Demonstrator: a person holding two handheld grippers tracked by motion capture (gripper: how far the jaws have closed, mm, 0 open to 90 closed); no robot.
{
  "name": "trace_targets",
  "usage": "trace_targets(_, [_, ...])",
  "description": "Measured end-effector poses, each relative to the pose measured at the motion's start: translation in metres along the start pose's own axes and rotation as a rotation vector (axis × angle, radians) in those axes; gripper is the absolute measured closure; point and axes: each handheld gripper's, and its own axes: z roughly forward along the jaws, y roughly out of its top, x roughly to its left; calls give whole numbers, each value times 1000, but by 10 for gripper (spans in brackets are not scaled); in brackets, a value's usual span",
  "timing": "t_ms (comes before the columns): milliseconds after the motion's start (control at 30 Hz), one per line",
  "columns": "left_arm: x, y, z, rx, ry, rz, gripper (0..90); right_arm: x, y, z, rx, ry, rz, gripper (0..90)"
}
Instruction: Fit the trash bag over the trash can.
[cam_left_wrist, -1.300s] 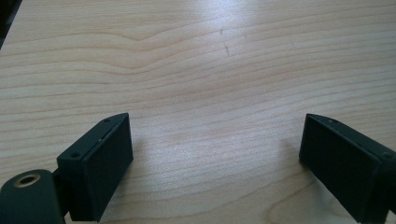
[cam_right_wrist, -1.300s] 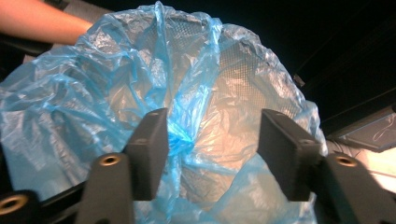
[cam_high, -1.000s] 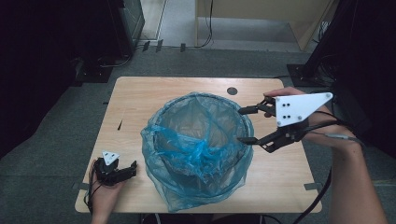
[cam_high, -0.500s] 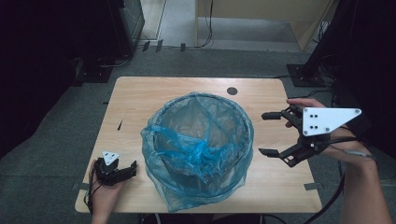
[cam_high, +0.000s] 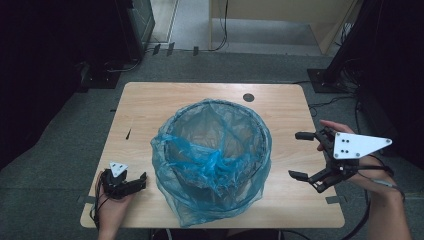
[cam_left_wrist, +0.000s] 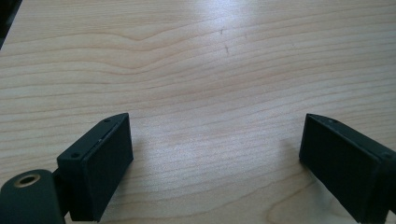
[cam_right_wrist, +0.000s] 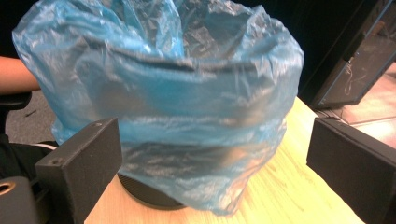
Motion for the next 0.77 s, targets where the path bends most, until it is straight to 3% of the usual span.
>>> trace_targets(333, [0,0,0,0,0,0,100,7,-36,2,-36,-82,68,3])
trace_targets(533, [0,0,0,1,0,0,100,15,-63,10,-77,-229,143,0])
trace_targets(733, [0,0,0,1,0,0,99,22,-90,19,-89,-254,197,0])
trace_targets(767, [0,0,0,3,-12,16,99,23,-92,20,-93,-253,203,0])
